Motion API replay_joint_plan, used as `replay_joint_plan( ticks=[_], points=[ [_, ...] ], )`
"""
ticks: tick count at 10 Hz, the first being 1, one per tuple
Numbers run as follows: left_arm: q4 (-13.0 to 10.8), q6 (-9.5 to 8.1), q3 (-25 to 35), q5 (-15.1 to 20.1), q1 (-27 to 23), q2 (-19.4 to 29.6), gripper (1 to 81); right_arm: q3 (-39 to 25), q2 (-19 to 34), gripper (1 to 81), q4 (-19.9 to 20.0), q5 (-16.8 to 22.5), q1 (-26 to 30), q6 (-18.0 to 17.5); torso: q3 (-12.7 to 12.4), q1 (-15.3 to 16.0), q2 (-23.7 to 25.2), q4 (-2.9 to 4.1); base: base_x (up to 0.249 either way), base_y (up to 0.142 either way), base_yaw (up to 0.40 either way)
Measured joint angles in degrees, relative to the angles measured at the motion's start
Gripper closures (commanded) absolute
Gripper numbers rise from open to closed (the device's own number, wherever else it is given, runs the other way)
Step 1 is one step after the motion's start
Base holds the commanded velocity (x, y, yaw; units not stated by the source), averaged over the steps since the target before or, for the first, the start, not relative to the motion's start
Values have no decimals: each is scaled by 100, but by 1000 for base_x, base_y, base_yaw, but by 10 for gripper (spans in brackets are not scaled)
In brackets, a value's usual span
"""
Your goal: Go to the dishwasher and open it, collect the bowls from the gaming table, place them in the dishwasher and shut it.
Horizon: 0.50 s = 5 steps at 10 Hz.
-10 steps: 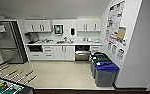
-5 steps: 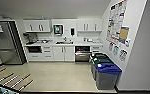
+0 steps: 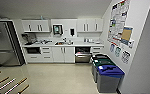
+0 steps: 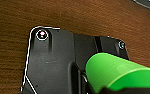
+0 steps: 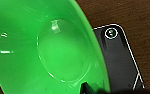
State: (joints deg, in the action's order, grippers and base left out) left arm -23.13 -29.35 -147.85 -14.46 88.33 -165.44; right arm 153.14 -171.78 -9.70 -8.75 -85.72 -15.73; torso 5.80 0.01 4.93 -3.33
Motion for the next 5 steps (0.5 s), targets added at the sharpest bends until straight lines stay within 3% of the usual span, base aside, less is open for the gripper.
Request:
replay_joint_plan(
  ticks=[5],
  points=[
    [0,1,2,-9,0,0,811,4,-5,811,0,16,4,0,0,0,0,0,182,0,0]
  ],
)
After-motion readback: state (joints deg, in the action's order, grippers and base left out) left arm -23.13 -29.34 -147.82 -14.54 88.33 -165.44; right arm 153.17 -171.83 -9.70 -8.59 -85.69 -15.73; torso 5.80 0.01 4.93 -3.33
